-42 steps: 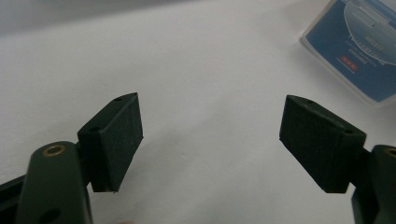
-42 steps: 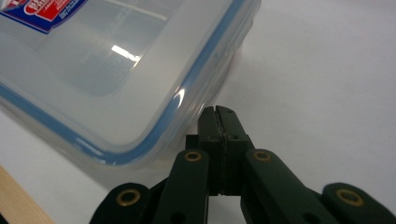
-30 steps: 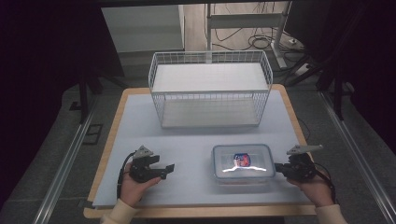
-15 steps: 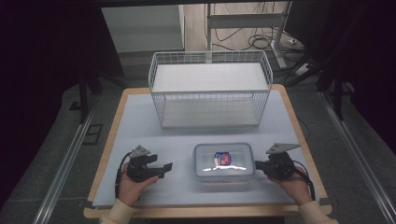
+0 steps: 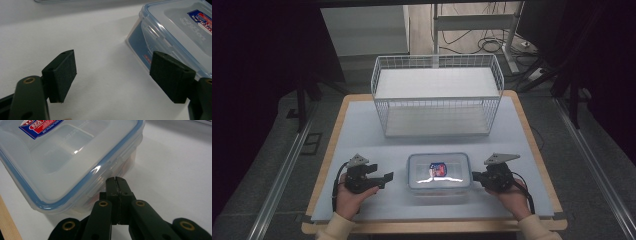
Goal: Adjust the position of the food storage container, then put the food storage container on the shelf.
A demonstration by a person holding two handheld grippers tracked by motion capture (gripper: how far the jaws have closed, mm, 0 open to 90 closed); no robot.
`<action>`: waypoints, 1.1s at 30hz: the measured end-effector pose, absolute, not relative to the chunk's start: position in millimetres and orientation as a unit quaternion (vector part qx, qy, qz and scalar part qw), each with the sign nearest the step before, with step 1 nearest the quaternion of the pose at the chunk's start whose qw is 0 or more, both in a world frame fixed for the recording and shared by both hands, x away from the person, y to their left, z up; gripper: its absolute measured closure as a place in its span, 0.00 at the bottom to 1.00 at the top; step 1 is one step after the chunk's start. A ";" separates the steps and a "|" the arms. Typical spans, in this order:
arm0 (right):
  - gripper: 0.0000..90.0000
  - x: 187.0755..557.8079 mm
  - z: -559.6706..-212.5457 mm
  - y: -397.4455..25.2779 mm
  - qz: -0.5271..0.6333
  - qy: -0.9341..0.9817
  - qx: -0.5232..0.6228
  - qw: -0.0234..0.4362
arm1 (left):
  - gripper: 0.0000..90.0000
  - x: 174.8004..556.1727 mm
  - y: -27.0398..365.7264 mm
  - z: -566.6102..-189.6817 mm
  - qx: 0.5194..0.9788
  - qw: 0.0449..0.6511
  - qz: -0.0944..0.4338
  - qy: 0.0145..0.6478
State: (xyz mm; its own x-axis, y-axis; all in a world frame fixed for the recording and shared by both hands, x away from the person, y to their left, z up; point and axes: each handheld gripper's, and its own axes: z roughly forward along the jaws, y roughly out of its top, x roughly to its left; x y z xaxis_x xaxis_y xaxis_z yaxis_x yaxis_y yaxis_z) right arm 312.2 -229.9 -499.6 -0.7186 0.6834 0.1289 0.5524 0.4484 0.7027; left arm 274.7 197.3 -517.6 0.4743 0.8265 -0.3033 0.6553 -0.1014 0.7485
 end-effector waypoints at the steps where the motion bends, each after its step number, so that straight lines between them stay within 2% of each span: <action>1: 1.00 312.1 -499.7 -229.9 0.378 0.847 0.365 0.087 | 0.24 274.8 197.3 -517.7 0.736 0.442 0.097 0.504; 9: 1.00 313.0 -495.9 -242.6 0.401 0.826 0.385 0.089 | 0.24 274.5 199.7 -515.2 0.731 0.448 0.094 0.506; 13: 0.99 311.7 -488.8 -261.4 0.431 0.803 0.403 0.078 | 0.24 273.7 195.7 -511.3 0.729 0.456 0.073 0.505; 15: 0.86 311.9 -488.4 -266.8 0.448 0.793 0.408 0.069 | 0.24 273.5 194.0 -509.1 0.726 0.465 0.054 0.504; 16: 0.86 311.9 -488.4 -266.8 0.448 0.793 0.408 0.069 | 0.24 273.5 194.0 -509.1 0.726 0.465 0.054 0.504; 17: 0.76 312.6 -488.6 -268.7 0.454 0.790 0.409 0.062 | 0.24 273.9 193.6 -507.9 0.722 0.471 0.039 0.505; 18: 0.61 314.1 -489.1 -270.7 0.465 0.781 0.415 0.038 | 0.24 274.3 193.1 -507.4 0.717 0.476 0.025 0.508; 19: 0.61 314.1 -489.1 -270.7 0.465 0.781 0.415 0.038 | 0.24 275.7 193.0 -507.2 0.712 0.482 0.006 0.510; 22: 0.44 320.0 -490.7 -271.3 0.489 0.753 0.440 -0.009 | 0.23 279.2 192.2 -507.4 0.697 0.495 -0.032 0.518; 26: 0.36 324.4 -490.8 -267.8 0.498 0.739 0.453 -0.026 | 0.23 284.4 191.0 -508.6 0.686 0.503 -0.057 0.524; 29: 0.34 327.6 -490.5 -266.6 0.500 0.732 0.461 -0.041 | 0.22 289.6 190.6 -510.0 0.677 0.507 -0.078 0.527; 33: 0.32 328.0 -490.2 -266.7 0.499 0.733 0.462 -0.034 | 0.20 297.3 184.6 -513.0 0.676 0.505 -0.101 0.527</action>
